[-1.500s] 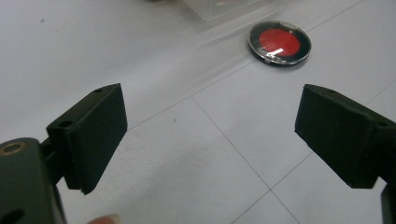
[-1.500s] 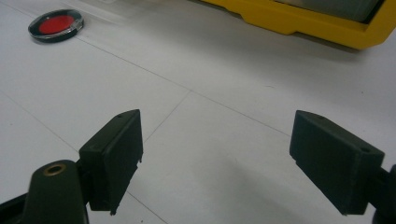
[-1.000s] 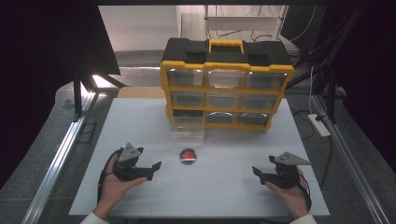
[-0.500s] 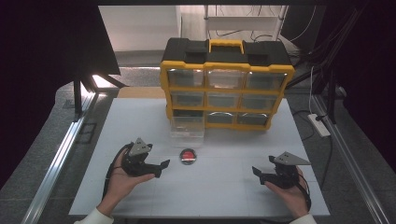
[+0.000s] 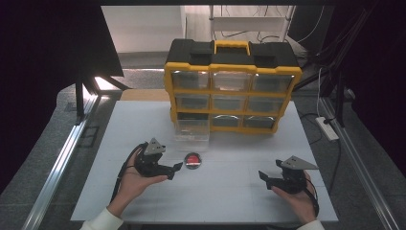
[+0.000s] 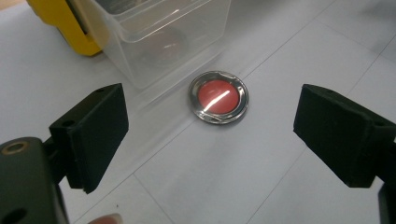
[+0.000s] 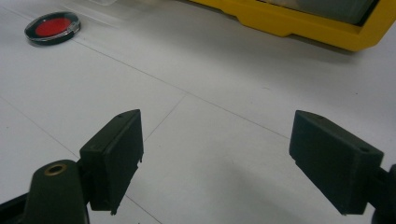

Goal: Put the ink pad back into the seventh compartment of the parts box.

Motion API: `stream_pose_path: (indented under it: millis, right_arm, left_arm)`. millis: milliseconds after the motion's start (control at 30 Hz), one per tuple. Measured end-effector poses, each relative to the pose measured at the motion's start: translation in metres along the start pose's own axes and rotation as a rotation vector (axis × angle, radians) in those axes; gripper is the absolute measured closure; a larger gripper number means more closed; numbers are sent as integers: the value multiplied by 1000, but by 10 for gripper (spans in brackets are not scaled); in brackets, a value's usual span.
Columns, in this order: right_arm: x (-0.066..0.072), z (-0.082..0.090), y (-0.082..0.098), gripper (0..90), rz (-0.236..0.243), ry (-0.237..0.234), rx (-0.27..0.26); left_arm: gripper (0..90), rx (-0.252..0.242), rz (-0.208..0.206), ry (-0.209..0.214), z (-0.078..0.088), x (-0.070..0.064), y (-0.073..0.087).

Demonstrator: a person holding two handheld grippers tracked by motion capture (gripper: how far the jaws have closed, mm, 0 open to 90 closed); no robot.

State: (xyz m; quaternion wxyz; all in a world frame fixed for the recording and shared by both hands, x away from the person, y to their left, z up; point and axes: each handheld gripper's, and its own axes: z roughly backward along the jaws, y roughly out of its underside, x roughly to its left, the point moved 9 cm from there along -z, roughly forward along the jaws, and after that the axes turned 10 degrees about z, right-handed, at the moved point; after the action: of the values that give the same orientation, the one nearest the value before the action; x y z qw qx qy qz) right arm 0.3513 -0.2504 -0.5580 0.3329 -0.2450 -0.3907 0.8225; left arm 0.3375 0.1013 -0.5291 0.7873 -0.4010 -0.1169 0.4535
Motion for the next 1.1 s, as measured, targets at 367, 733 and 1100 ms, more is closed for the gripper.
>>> stream_pose_path:
  millis: [367, 733, 1100]
  right_arm:
    - [0, 0, 0, 185, -1, -1, 0]
    - [0, 0, 0, 185, 1, 4, 4]
    - [0, 0, 1, 186, 0, 1, 4]
  left_arm:
    - [102, 10, -33, 21, -8, -15, -12]
    - [101, 41, -37, 31, -23, -23, -18]
    - [99, 78, -27, 30, -38, -25, -18]
